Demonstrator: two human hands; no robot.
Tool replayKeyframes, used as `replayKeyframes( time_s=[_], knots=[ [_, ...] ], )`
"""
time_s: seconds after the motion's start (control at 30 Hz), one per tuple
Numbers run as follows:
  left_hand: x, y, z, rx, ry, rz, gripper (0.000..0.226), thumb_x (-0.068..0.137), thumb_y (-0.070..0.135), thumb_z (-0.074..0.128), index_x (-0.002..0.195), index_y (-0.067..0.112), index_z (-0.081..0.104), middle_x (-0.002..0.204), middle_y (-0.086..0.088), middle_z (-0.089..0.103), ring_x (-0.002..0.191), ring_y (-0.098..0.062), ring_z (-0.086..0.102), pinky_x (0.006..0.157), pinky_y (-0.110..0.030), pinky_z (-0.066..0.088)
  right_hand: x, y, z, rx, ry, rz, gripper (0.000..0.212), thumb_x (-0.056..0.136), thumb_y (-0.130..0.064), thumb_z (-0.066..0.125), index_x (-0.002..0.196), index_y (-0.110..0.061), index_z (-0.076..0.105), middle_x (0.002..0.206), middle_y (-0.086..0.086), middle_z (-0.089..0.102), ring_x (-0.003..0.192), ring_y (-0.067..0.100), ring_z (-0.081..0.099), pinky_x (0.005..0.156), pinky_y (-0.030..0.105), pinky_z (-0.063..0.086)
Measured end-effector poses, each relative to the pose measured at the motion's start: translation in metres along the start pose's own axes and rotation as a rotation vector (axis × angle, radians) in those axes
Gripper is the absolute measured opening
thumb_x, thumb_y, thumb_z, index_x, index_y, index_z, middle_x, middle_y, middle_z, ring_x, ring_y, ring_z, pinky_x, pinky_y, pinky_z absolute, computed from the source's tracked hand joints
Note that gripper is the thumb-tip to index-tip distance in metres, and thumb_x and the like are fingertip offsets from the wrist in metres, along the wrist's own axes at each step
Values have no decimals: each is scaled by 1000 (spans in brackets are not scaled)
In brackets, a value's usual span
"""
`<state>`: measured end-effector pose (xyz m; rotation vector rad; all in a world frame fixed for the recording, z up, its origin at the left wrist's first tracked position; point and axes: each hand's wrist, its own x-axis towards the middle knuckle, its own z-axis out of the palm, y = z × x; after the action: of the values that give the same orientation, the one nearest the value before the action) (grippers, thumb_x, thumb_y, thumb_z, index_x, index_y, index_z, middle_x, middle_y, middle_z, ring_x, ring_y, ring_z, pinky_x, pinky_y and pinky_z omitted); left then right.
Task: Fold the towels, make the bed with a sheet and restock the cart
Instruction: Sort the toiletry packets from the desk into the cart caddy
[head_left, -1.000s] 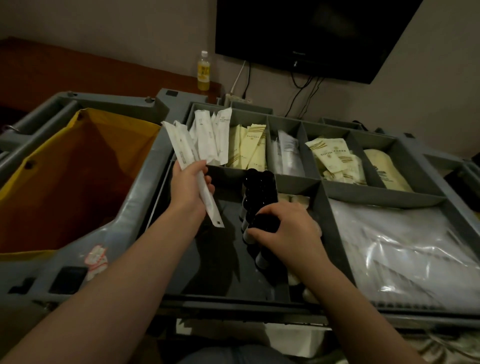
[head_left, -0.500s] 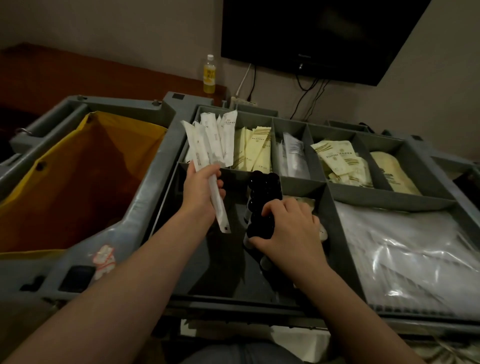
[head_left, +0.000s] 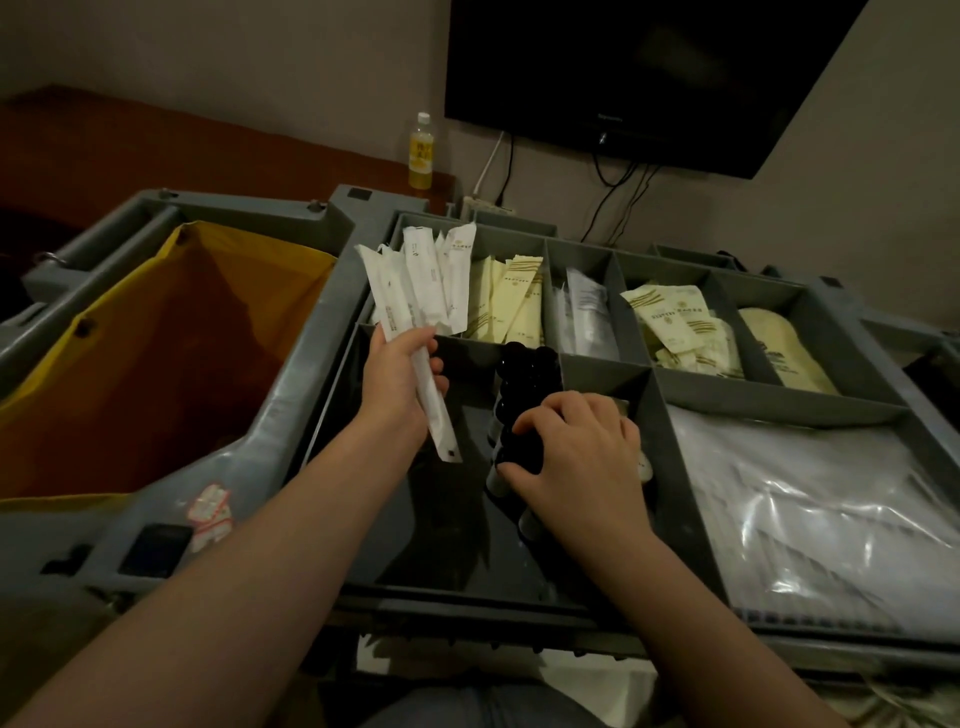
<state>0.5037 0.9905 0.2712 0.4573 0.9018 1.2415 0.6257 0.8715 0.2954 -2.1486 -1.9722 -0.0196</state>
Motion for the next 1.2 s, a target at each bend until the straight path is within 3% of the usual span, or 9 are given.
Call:
replayKeyframes(
  time_s=[0.17,0.63,0.73,0.8,0.87,0.97,1.03,1.13,1.2],
  knots=[
    [-4,0,1,-3,-3,-3,36,89,7,54,121,23,48,75,-2,50,56,-8,46,47,-20,40,-2,0,3,-14,41,0,34,81,-47,65,110,-31,60,114,-9,52,117,15,40,99,34,23],
    [-7,0,2,-26,-48,-70,47,89,8,52,134,18,44,72,-2,50,52,-8,46,42,-18,41,-4,-5,2,-27,30,19,31,84,-42,62,112,-32,56,114,-8,50,117,17,39,101,34,23],
    [-9,1,4,-84,-81,-128,44,91,14,53,134,11,44,71,-2,51,49,-7,48,42,-18,42,-3,-4,1,21,-11,21,34,85,-48,59,116,-36,50,113,-12,42,117,11,35,100,31,19],
    [-9,3,6,-127,-109,-182,45,93,22,52,134,6,45,70,-3,52,49,-8,49,43,-19,42,-2,-3,-3,116,51,21,33,84,-47,61,113,-34,53,108,-15,40,113,9,36,93,26,19],
    [-11,5,8,-119,-132,-196,41,93,28,51,127,4,50,71,-3,56,52,-10,53,46,-20,45,2,-1,-9,217,115,30,27,84,-43,62,109,-33,55,104,-17,41,108,7,38,88,24,18],
    [-18,8,11,-107,-150,-229,34,95,30,50,111,1,59,80,-6,68,69,-15,65,64,-27,53,17,-1,-17,321,124,40,14,88,-41,58,99,-36,51,102,-18,46,104,6,42,89,27,25],
    [-21,13,12,-196,-196,-294,32,96,26,47,114,2,57,91,-10,70,82,-19,68,74,-31,54,28,-5,-19,376,124,30,10,88,-39,58,94,-37,49,97,-16,49,100,7,46,93,32,33],
    [-17,26,11,-237,-207,-332,30,96,25,45,116,3,54,98,-12,69,87,-22,68,76,-36,57,41,-11,-17,487,133,29,10,88,-34,59,92,-35,50,93,-16,49,96,6,50,91,35,43],
    [-9,36,11,-161,-172,-303,33,96,23,47,119,0,54,97,-12,69,88,-21,67,72,-33,58,50,-15,-14,559,106,32,12,89,-32,59,96,-34,50,96,-14,49,92,4,50,82,24,46]
  ],
)
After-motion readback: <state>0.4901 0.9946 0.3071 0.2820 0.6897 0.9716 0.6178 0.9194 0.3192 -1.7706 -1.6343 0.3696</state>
